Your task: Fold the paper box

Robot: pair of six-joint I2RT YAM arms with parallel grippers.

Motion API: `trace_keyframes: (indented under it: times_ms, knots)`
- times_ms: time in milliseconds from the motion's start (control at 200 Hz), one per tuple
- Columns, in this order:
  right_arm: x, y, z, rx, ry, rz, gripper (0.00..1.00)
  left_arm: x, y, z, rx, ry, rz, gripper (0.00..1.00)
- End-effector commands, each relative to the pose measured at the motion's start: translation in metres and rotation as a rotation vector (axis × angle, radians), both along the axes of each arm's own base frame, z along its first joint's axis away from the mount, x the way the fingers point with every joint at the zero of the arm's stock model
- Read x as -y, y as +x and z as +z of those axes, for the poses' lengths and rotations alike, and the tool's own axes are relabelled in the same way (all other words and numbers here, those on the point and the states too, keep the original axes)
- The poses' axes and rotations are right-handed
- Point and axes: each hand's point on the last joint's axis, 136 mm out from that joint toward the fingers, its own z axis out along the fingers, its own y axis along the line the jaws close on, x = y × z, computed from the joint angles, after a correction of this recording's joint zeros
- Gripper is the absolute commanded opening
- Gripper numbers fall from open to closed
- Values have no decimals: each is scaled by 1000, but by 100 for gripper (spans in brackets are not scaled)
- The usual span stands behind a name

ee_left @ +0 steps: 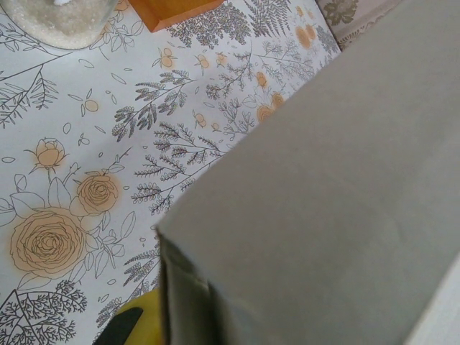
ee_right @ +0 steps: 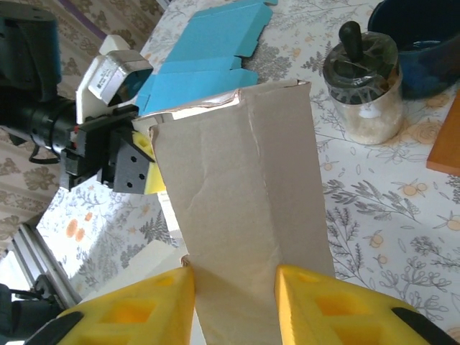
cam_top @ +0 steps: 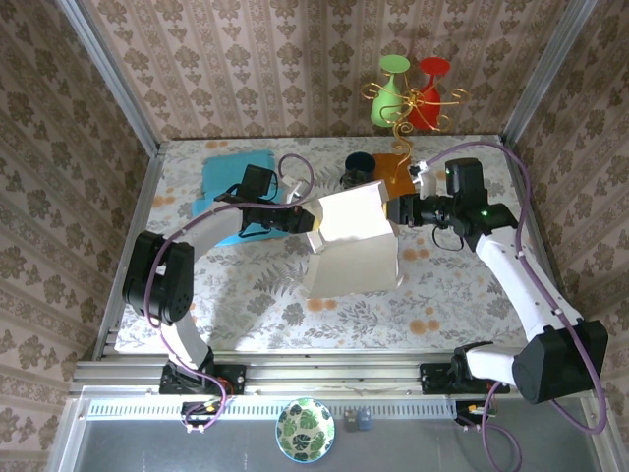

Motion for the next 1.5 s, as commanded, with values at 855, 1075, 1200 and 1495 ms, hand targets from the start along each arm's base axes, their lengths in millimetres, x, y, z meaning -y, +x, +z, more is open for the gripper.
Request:
trace_keyframes:
  times_ms: [855, 1075, 1200, 1495]
  knots:
    - [33, 12, 56, 61, 341, -26, 54, 0, -5, 29, -22, -152, -51, 0]
    - [16, 2, 56, 33, 388, 69, 54, -1, -3, 29, -37, -158, -55, 0]
    - [9, 0, 47, 10, 363, 89, 55, -1, -3, 29, -38, -159, -57, 0]
    - [6, 8, 35, 3, 296, 86, 51, -1, -4, 32, -36, -163, -63, 0]
